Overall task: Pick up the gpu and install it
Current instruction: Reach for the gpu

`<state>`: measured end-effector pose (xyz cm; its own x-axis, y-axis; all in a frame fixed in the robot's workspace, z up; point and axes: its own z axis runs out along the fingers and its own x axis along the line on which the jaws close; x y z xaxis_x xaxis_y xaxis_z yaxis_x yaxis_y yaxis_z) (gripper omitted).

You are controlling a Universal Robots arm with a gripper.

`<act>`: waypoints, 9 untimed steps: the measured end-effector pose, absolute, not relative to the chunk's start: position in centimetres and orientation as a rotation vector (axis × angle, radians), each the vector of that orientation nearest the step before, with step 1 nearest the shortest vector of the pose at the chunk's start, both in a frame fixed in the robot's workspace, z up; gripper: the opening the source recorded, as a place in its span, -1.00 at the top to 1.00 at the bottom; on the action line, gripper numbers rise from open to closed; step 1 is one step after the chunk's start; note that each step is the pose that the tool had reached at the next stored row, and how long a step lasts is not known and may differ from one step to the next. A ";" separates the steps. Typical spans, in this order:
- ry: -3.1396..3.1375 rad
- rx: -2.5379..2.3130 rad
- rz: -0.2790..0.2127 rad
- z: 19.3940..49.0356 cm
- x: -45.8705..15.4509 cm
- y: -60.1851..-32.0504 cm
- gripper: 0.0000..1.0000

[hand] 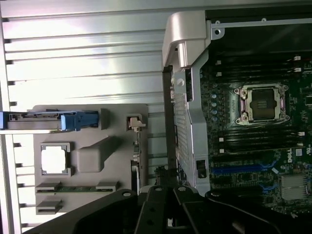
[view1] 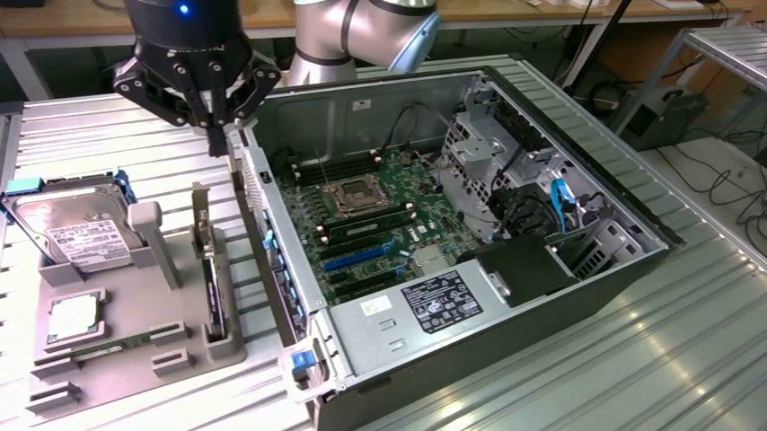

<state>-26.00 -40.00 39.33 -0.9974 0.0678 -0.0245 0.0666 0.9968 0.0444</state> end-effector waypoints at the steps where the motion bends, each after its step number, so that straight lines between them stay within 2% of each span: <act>1: 3.113 0.105 0.068 39.3 -26.0 -40.0 0.79; 9: 3.113 0.105 0.068 39.3 -26.3 -40.0 0.79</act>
